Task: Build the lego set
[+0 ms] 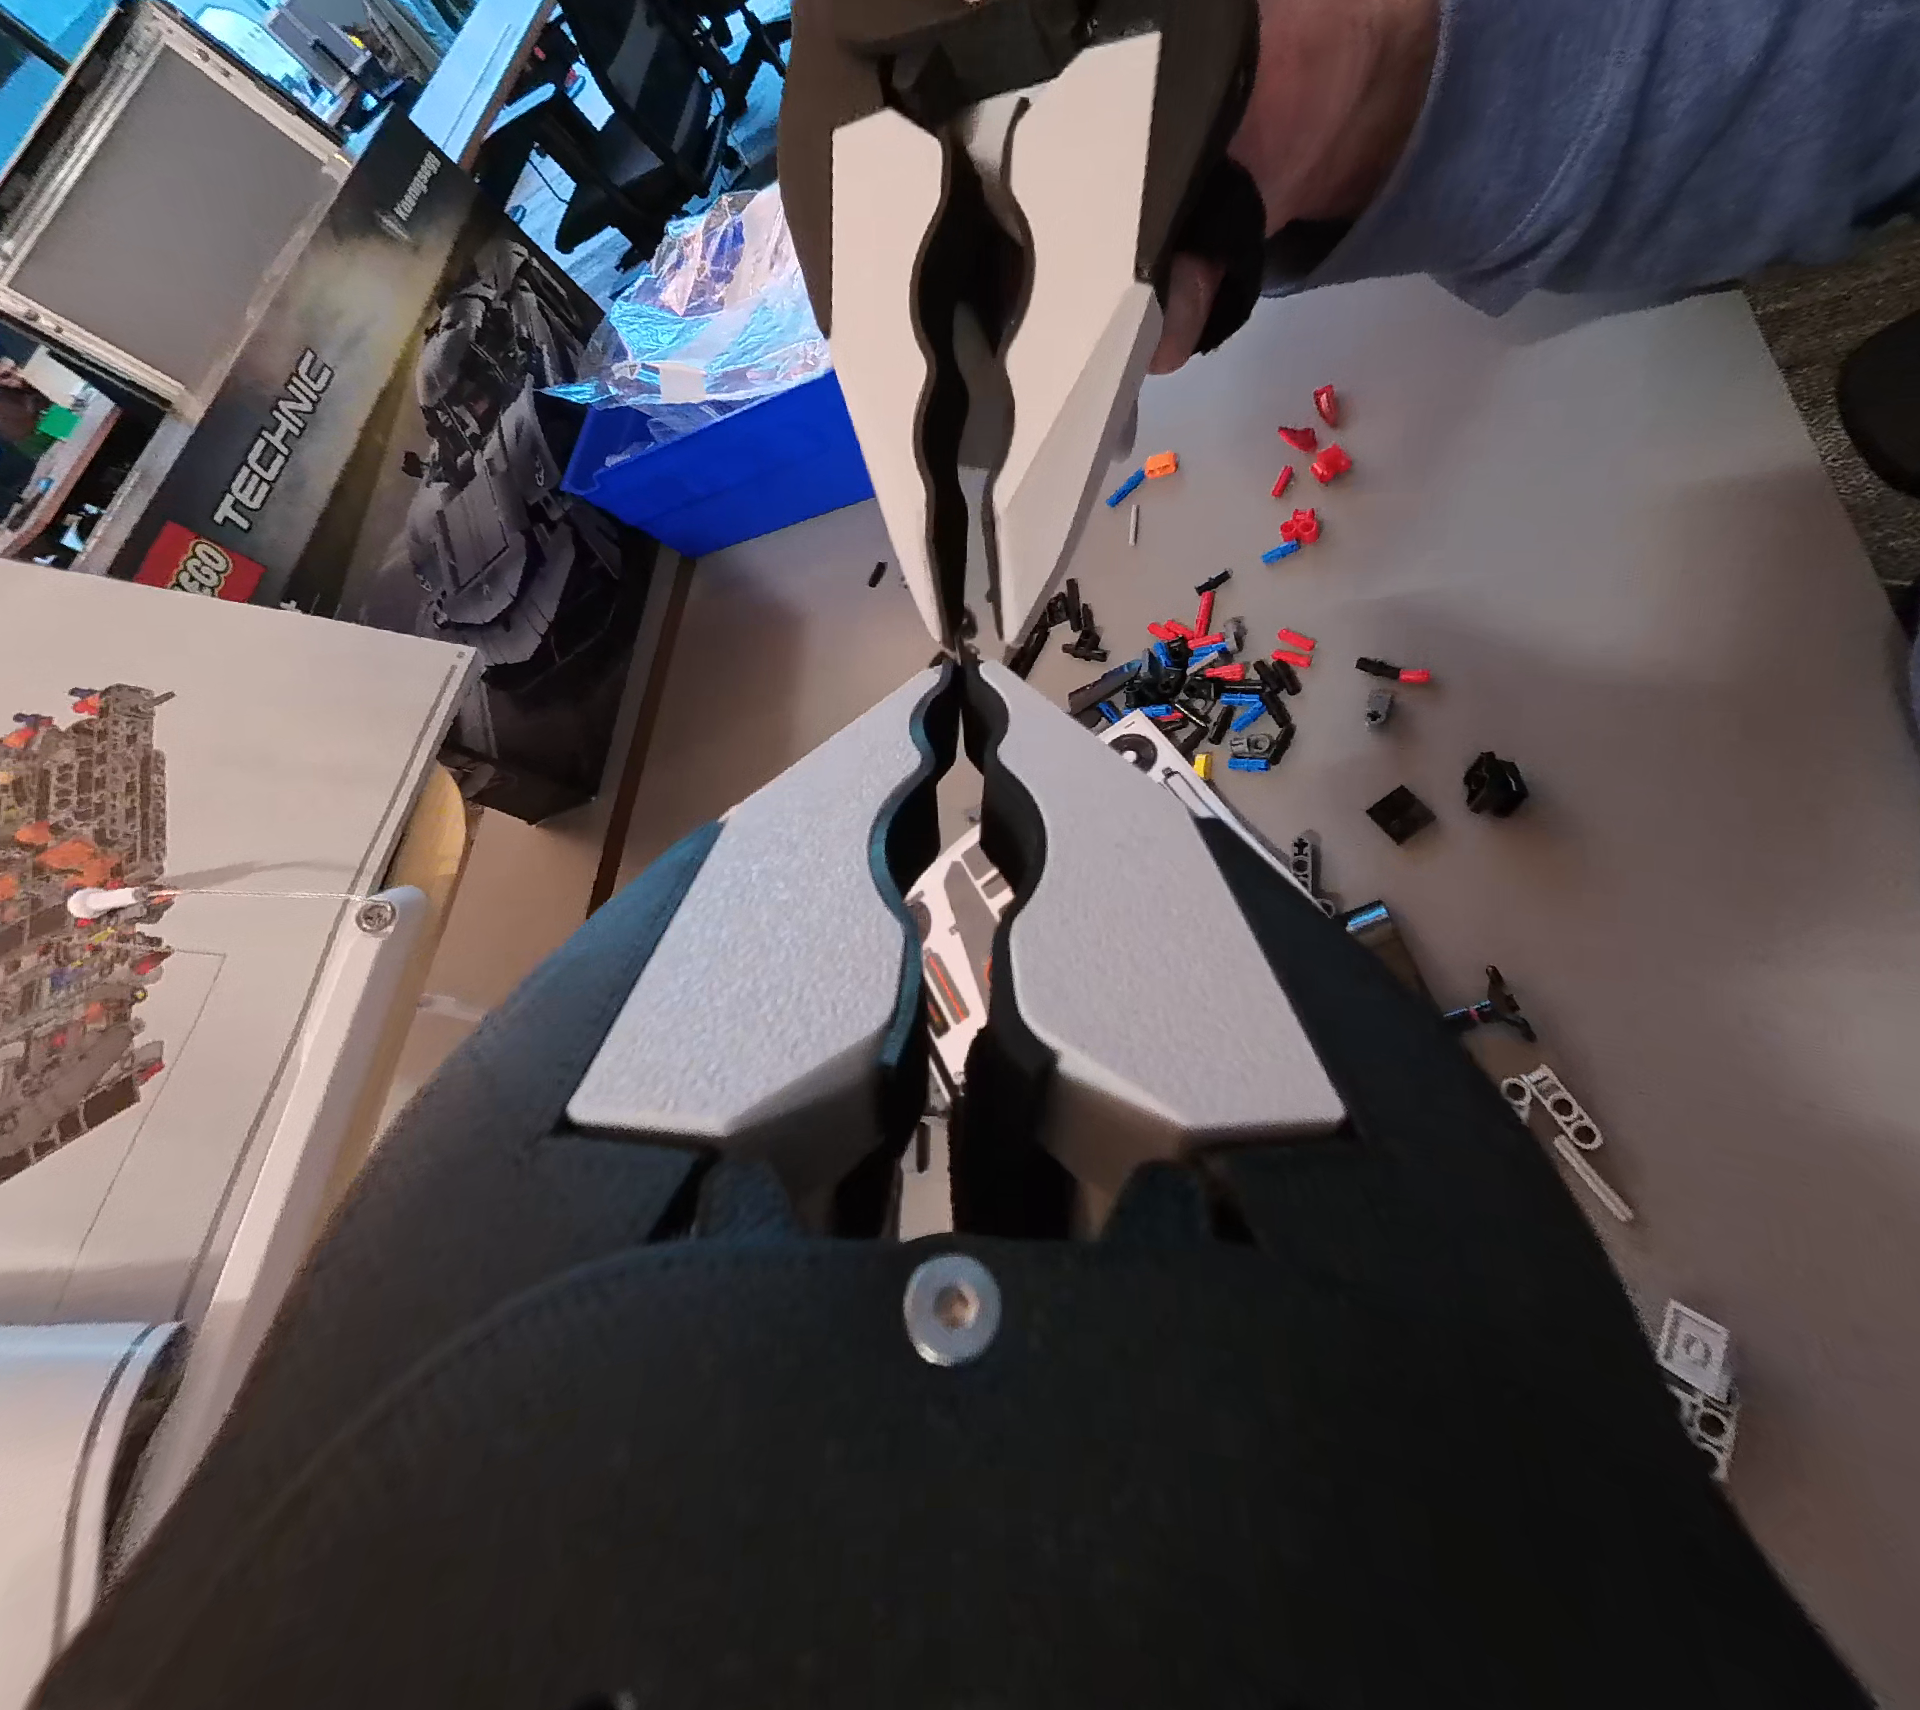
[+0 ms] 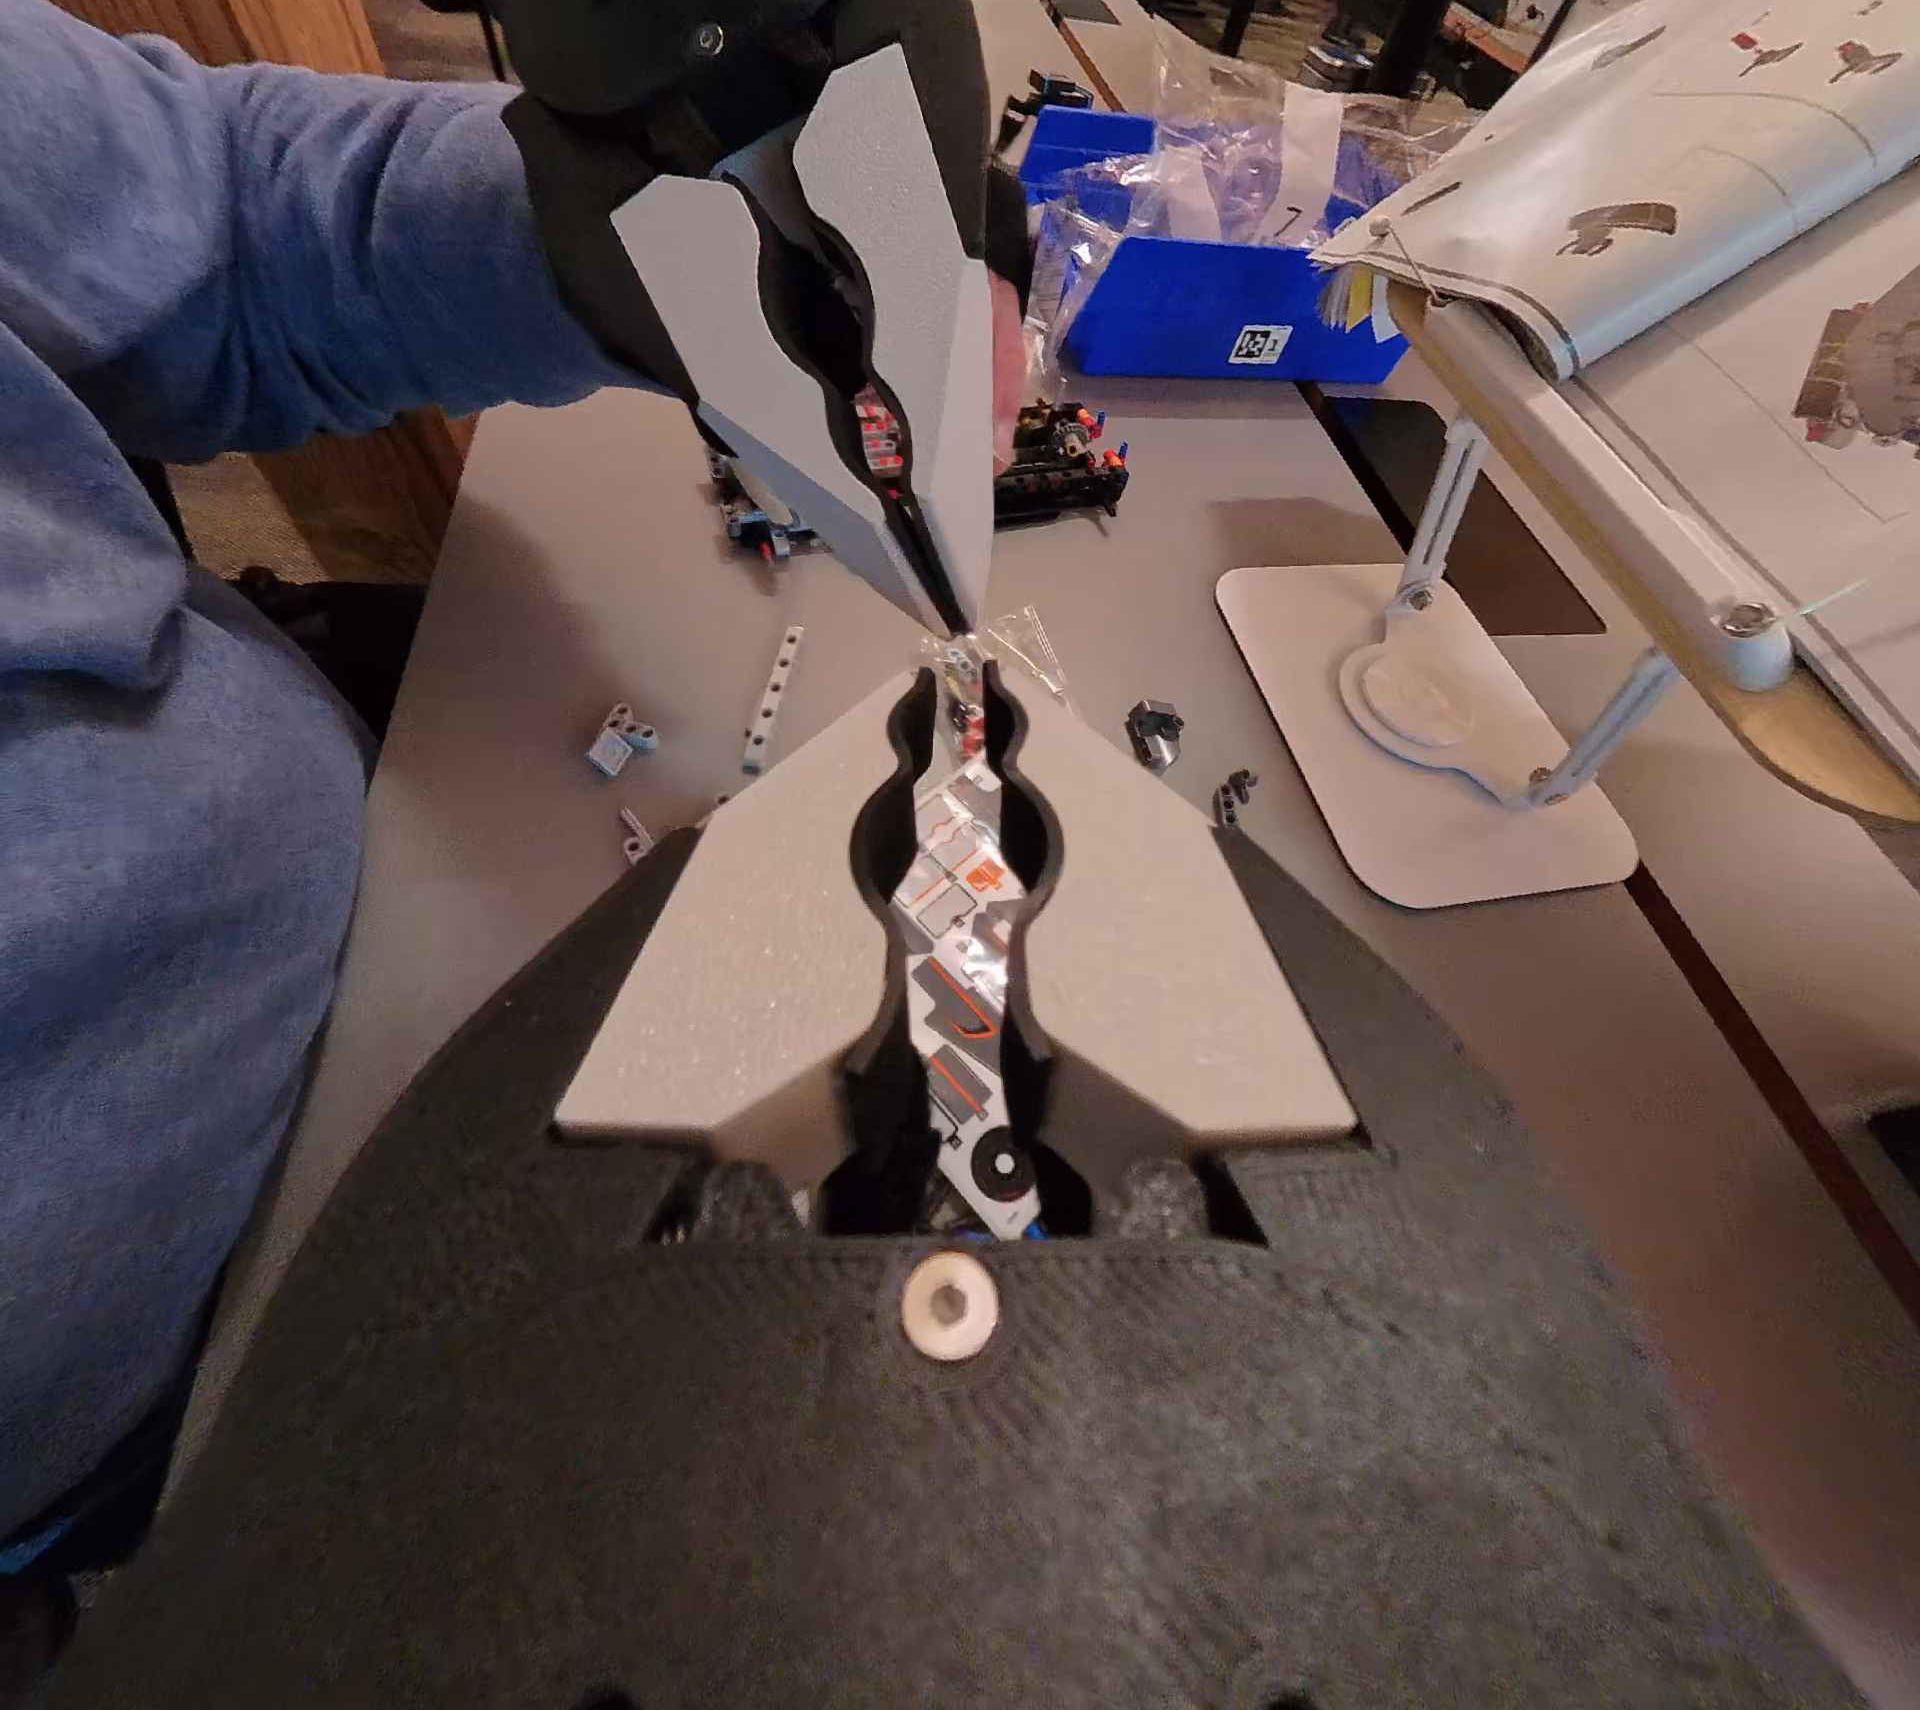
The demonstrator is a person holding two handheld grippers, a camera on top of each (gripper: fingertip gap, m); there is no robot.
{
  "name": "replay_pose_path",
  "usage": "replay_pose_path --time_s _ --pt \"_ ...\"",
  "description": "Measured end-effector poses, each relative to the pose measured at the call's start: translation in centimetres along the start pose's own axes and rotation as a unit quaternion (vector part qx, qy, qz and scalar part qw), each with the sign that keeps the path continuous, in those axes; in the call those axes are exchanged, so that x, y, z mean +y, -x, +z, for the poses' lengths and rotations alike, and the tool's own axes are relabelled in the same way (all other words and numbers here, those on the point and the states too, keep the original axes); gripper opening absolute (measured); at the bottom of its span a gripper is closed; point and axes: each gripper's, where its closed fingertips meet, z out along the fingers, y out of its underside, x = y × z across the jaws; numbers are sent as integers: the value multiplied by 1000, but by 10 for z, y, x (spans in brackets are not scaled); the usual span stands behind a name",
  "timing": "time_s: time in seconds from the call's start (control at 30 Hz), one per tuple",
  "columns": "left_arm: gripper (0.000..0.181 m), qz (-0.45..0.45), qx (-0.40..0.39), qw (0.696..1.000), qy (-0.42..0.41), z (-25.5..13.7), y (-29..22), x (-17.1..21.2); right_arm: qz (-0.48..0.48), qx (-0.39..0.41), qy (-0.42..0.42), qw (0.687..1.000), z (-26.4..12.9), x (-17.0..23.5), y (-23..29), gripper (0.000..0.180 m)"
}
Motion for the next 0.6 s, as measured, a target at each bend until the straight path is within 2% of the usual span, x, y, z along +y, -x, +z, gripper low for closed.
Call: replay_pose_path --time_s 0.2,0.6 --pt "0 14 -6 1000 5 7 1 -3 -13 40 18 999 -1 0 -7 8" --pt "0 16 -13 1000 2 10 2 -7 -2 65 12 998 -4 1 -13 14"
